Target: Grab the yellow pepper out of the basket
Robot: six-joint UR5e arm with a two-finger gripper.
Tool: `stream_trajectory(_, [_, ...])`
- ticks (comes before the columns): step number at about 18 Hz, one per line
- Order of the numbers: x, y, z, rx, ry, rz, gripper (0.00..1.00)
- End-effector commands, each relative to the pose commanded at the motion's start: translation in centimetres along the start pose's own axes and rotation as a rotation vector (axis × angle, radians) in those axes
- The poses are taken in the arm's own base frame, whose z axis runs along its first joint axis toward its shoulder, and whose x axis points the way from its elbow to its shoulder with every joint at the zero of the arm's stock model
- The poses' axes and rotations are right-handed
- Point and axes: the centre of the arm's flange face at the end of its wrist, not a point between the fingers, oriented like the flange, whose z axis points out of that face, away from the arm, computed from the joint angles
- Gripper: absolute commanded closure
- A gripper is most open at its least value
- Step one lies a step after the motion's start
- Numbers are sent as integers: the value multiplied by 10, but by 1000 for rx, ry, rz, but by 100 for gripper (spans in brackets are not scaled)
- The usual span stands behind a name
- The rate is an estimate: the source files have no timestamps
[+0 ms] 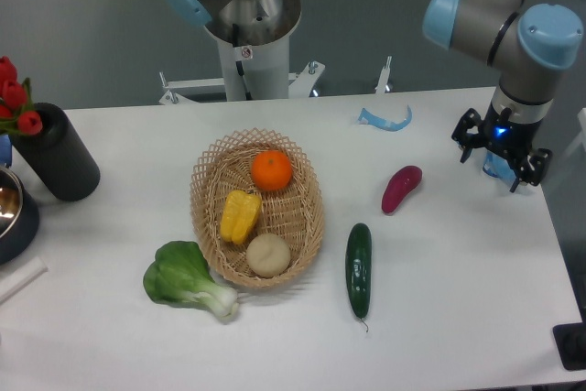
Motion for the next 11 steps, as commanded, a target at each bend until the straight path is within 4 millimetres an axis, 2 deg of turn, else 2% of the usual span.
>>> stream_trajectory(7, [3,-3,-4,0,-1,-8,0])
stream_trajectory(11, [17,-7,-6,1,7,-42,0])
